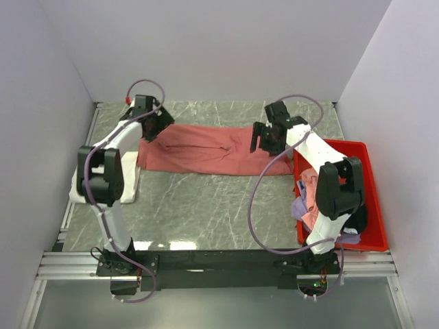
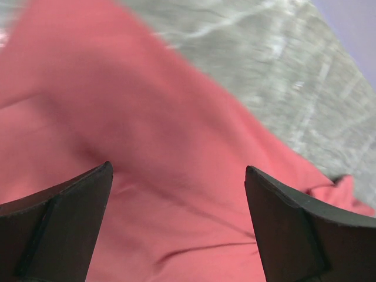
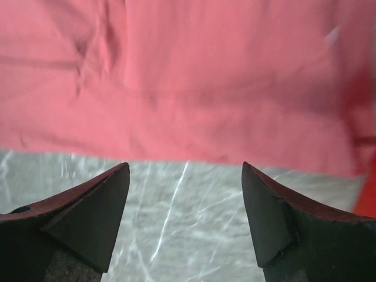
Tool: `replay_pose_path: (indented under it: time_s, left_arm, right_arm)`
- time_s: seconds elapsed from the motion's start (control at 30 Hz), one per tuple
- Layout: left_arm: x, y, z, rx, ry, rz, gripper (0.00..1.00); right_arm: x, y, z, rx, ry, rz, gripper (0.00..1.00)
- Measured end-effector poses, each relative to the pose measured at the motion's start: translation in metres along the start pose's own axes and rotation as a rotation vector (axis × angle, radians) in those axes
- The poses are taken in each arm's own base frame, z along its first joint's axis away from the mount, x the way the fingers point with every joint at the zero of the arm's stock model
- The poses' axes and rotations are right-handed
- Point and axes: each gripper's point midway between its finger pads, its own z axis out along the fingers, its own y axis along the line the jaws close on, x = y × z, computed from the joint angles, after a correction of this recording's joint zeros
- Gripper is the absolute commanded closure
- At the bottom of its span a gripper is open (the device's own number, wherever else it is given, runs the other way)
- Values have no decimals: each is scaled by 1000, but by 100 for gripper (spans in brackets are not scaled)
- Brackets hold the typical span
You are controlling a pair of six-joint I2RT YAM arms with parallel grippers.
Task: Fold and stack the t-shirts
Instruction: Fold the tshirt
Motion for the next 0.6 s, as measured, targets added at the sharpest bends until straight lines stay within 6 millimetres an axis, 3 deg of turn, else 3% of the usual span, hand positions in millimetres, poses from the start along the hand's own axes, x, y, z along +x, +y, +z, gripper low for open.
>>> replay_pose_path:
  time_s: [0.13, 0.23, 0.33, 0.43, 0.6]
  left_arm:
    - [14, -28, 30, 69, 56, 28, 1]
    - [35, -22, 48, 60, 117, 33, 0]
    - [52, -6, 54, 28, 157, 31, 1]
    - [55, -6, 54, 47, 157, 28, 1]
    - [71, 0, 39, 69, 164, 27, 1]
  right_arm:
    - [30, 3, 16, -46, 63, 46, 15]
    - [47, 1, 29, -53, 109, 73, 14]
    - [47, 3, 46, -58, 123, 83, 14]
    - [42, 4, 65, -42, 138, 85, 14]
    - [21, 5, 86, -35, 137, 101, 14]
